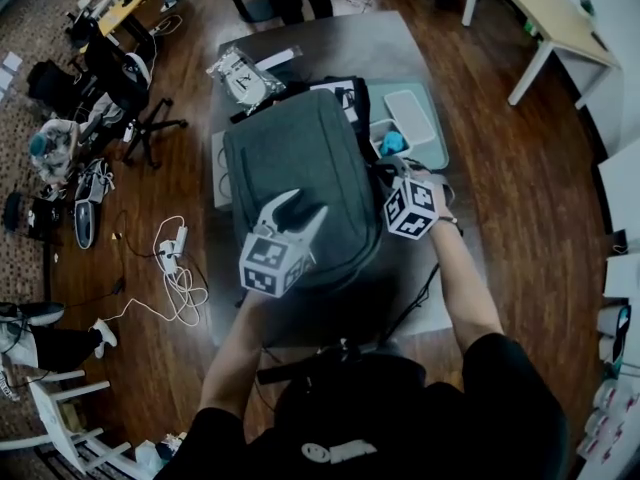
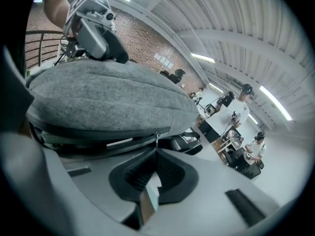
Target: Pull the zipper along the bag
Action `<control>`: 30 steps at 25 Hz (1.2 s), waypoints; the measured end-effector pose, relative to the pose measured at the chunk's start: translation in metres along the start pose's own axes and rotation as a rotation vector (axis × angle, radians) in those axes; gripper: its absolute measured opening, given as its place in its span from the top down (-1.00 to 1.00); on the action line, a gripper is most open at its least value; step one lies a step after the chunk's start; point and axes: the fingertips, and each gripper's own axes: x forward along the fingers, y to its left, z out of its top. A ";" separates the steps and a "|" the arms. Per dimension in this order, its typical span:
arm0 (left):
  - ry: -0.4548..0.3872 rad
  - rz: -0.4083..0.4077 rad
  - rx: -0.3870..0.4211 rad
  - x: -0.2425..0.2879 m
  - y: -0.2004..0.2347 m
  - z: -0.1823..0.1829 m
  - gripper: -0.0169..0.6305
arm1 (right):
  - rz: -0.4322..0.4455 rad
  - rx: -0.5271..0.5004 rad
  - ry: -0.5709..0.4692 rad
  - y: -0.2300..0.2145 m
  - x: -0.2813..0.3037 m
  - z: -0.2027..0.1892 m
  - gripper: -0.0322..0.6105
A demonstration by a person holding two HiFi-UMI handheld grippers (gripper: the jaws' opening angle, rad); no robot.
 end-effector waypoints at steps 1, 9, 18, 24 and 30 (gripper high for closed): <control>-0.003 -0.002 -0.001 0.000 0.000 -0.001 0.29 | 0.004 0.010 0.008 0.005 -0.004 -0.004 0.83; -0.028 -0.009 -0.024 -0.002 0.002 0.001 0.29 | 0.025 0.085 0.086 0.045 -0.046 -0.009 0.83; -0.048 -0.042 -0.015 -0.008 -0.008 -0.001 0.29 | 0.014 0.152 0.198 0.090 -0.084 -0.019 0.83; -0.068 -0.077 -0.034 -0.026 -0.018 -0.010 0.29 | -0.032 0.209 0.267 0.109 -0.097 -0.017 0.83; -0.101 -0.113 -0.082 -0.030 -0.020 -0.017 0.29 | -0.042 0.261 0.303 0.138 -0.108 -0.008 0.83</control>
